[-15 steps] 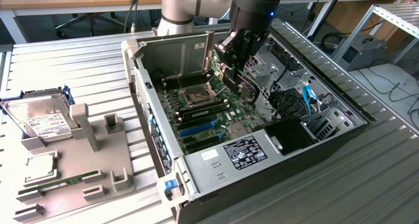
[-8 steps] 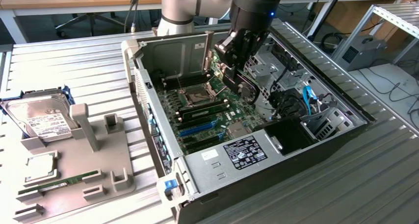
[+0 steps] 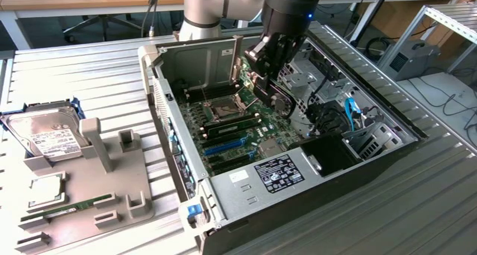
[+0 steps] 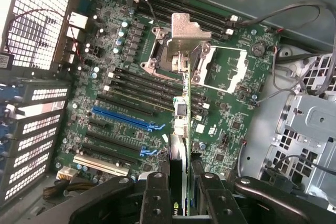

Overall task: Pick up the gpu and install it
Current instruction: 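Insert the gpu into the slot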

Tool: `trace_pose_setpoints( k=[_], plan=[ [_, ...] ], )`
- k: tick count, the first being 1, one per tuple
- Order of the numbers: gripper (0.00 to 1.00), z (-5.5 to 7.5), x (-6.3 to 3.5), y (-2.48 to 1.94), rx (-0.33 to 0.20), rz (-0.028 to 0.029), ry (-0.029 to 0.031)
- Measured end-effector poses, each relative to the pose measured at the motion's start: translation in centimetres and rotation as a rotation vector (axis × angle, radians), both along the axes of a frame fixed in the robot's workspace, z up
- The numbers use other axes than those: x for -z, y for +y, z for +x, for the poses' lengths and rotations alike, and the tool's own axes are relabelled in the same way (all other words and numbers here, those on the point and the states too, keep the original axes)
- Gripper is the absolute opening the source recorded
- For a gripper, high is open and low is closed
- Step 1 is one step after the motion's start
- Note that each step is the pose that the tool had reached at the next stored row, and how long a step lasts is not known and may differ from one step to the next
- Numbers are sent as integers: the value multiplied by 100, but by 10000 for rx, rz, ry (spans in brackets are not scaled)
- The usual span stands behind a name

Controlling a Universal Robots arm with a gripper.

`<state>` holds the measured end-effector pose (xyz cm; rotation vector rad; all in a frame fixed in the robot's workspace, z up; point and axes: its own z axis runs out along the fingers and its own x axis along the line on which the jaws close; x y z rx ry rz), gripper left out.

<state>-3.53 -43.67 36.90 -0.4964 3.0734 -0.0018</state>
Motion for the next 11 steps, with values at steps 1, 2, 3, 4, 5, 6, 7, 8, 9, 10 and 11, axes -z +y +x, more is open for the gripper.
trace_pose_setpoints(
  k=[1,2,3,4,5,6,7,8,9,10,11],
  plan=[
    [26,0,0,0,-16,-1,0],
    [26,0,0,0,-31,0,0],
    [26,0,0,0,-50,-1,0],
    [26,0,0,0,-68,0,0],
    [26,0,0,0,-82,-1,0],
    [26,0,0,0,-100,-1,0],
    [26,0,0,0,-117,-1,0],
    [26,0,0,0,-133,0,0],
    [26,0,0,0,-154,-1,0],
    [26,0,0,0,-170,0,0],
    [26,0,0,0,-193,0,0]
  ],
)
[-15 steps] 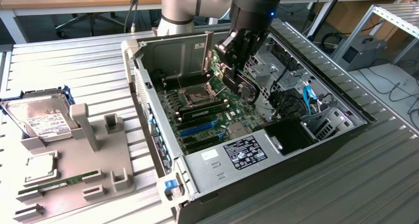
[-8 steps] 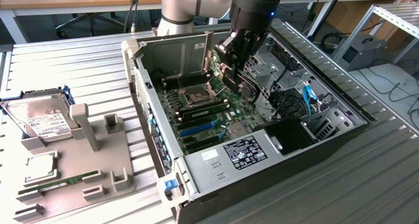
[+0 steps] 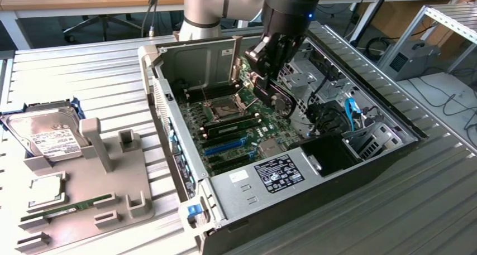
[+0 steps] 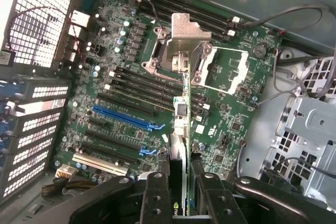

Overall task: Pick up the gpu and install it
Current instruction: 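Insert the gpu into the slot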

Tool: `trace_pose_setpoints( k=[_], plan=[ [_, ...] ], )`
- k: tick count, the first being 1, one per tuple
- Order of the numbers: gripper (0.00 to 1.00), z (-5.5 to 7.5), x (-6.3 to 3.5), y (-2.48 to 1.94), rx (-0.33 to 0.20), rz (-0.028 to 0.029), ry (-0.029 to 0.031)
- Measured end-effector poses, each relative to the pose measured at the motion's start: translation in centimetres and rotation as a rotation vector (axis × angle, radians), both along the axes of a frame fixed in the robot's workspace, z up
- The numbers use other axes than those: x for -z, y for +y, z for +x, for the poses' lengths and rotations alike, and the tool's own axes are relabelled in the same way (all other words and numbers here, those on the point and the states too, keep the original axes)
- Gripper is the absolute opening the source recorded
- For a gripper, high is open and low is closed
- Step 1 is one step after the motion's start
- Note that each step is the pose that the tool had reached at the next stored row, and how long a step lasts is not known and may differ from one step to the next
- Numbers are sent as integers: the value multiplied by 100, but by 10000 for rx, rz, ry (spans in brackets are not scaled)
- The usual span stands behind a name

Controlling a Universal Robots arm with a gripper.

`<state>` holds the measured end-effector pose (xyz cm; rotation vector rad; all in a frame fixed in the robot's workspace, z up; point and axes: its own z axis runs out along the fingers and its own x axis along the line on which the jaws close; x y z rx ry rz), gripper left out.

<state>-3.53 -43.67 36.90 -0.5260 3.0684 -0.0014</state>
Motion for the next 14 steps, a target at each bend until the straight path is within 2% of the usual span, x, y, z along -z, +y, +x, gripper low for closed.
trace_pose_setpoints(
  k=[14],
  plan=[
    [26,1,0,0,-262,-1,1]
  ],
)
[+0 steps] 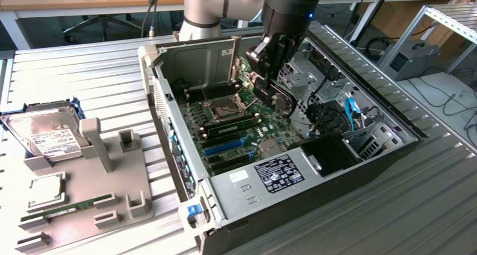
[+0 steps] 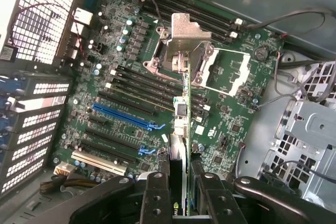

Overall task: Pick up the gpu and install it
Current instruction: 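Insert the gpu into the slot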

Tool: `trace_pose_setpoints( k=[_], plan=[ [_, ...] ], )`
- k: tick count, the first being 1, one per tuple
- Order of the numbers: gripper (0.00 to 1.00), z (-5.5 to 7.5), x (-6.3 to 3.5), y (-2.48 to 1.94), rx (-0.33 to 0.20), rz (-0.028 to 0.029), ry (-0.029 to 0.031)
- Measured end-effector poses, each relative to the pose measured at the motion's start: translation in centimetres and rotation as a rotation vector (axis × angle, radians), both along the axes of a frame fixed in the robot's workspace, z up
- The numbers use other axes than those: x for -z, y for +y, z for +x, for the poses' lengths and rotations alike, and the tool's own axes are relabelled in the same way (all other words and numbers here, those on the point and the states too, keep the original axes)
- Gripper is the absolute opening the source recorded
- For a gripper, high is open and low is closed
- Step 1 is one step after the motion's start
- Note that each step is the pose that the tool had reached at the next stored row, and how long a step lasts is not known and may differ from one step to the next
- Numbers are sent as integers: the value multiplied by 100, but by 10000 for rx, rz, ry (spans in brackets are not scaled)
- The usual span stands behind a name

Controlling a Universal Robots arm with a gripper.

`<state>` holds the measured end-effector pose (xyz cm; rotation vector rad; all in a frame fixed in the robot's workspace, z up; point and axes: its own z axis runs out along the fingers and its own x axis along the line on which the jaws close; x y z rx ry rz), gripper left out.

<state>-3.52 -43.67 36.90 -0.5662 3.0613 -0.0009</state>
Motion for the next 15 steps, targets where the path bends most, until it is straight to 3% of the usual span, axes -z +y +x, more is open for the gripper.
trace_pose_setpoints(
  k=[15],
  plan=[
    [26,0,2,0,-202,1,0]
  ],
)
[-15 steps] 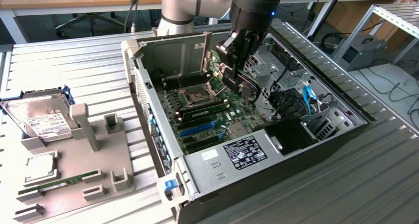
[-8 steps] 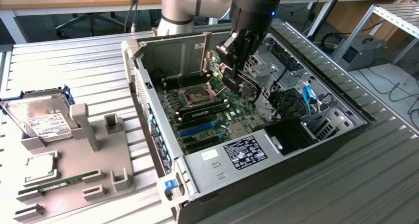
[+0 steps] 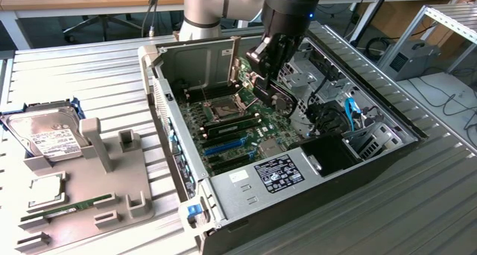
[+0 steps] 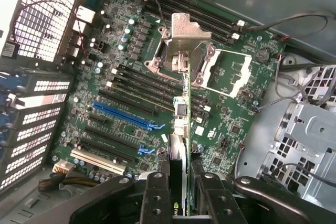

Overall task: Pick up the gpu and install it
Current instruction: 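Insert the gpu into the slot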

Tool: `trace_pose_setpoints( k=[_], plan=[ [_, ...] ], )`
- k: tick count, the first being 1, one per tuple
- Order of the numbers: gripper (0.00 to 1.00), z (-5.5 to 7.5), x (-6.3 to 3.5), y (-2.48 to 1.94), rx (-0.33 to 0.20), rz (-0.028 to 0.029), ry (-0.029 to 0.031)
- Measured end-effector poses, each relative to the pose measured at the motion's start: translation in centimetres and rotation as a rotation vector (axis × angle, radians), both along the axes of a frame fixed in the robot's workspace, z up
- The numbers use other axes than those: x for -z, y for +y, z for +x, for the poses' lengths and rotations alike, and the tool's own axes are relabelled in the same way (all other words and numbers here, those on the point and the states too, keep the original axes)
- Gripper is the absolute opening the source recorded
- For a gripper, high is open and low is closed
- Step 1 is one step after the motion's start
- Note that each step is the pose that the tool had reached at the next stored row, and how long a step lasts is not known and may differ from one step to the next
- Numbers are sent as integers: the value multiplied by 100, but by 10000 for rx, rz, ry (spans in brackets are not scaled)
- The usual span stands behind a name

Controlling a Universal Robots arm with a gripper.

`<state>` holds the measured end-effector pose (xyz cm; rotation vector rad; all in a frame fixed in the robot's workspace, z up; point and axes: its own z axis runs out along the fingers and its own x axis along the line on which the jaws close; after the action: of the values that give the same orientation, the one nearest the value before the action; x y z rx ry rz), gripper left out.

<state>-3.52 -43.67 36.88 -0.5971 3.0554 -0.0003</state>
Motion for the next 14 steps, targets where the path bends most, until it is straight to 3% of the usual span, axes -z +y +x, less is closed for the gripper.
trace_pose_setpoints(
  k=[14],
  plan=[
    [26,0,2,0,-279,-1,0]
  ],
)
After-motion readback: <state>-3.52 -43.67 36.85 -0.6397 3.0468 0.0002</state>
